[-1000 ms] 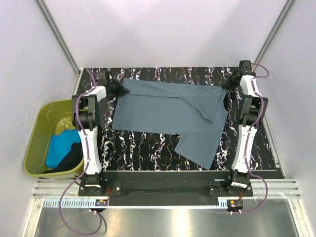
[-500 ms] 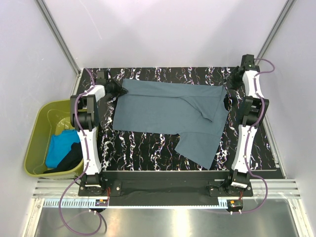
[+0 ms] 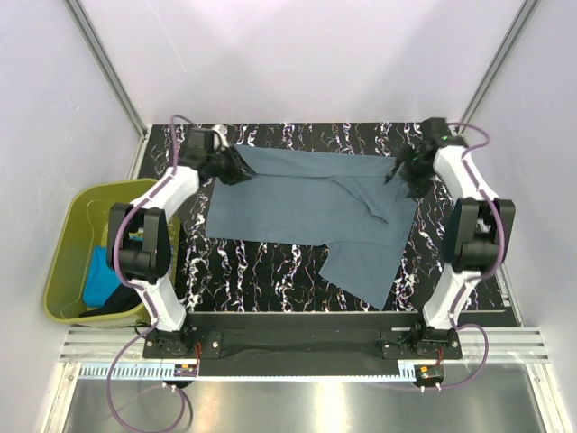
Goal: Fold and stack the t-shirts
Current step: Fold the tshirt
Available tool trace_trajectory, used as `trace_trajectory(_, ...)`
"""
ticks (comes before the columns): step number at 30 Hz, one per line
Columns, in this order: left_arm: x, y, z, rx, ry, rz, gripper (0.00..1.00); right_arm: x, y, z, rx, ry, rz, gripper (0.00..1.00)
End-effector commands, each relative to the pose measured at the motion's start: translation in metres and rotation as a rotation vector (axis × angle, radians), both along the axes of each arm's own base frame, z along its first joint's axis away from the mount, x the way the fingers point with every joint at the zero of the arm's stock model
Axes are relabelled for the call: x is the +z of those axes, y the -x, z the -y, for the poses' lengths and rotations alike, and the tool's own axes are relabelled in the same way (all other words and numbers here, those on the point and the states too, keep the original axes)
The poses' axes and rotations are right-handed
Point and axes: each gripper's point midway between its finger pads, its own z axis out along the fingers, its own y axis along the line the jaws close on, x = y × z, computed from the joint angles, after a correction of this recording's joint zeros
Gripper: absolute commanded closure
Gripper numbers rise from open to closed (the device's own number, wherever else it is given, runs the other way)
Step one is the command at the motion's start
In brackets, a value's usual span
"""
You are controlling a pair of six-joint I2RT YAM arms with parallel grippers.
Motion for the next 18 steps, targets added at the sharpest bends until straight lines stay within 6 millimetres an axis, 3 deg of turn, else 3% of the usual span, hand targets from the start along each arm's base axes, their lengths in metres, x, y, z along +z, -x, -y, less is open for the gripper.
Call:
trace_trajectory(1,0.004,0.043,0.041,-0.158,0.024,0.006,0.71,0.012,0.011,-0.057,0.216,-0.049,0.149,0.25)
trace_trajectory(4,-0.001,0.069,0.065,-0.211,0.012,-0.009,0.71,-0.005,0.029,-0.071,0.321,-0.060,0.118,0.33)
trace_trajectory(5,0.002,0.078,0.074,-0.232,0.012,-0.003,0.71,-0.011,0.030,-0.070,0.333,-0.042,0.109,0.42)
trace_trajectory(8,0.004,0.088,0.077,-0.235,0.013,-0.003,0.71,-0.027,0.027,-0.067,0.364,0.033,0.113,0.44)
trace_trajectory(13,0.012,0.101,0.070,-0.236,-0.005,0.014,0.71,-0.039,0.015,-0.072,0.395,0.075,0.103,0.36)
trace_trajectory(18,0.017,0.100,0.038,-0.142,-0.043,0.024,0.71,-0.049,0.011,-0.076,0.421,0.115,0.086,0.36)
